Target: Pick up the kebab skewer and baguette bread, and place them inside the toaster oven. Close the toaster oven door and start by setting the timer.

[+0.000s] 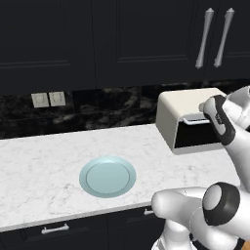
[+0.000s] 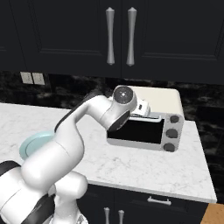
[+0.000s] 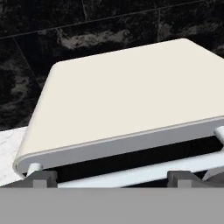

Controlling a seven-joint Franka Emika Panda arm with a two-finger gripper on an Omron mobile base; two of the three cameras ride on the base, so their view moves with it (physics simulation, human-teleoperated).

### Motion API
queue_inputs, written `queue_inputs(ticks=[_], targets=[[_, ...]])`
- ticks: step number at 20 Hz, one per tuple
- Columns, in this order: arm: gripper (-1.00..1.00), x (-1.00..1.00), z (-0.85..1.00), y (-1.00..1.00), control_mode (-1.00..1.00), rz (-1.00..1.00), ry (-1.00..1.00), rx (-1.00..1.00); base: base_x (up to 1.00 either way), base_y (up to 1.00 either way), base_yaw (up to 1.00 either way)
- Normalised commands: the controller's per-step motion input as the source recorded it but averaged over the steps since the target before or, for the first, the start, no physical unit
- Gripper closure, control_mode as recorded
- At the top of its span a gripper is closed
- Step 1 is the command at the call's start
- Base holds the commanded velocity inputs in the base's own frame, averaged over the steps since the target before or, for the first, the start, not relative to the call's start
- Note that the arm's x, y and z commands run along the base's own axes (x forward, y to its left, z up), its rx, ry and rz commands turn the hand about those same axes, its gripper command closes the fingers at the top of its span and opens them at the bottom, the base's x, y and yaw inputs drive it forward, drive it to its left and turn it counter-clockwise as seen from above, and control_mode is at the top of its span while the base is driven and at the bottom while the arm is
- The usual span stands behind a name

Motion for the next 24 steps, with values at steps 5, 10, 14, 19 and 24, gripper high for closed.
queue_inputs(ticks=[5,10,14,19,24], targets=[[-1.0,-0.34,0.0,-0.76,-1.0,0.03,-0.03,0.0,0.0,0.0,0.0],[-1.0,-0.77,0.0,-0.61,-1.0,0.23,-0.19,-0.14,0.0,0.0,0.0],[-1.0,-0.53,0.0,-0.33,-1.0,0.24,-0.27,-0.25,0.0,0.0,0.0],[-1.0,-0.23,0.0,-0.32,-1.0,0.28,-0.16,-0.28,0.0,0.0,0.0],[-1.0,0.0,-0.01,-0.36,-1.0,0.33,-0.2,-0.33,0.0,0.0,0.0]])
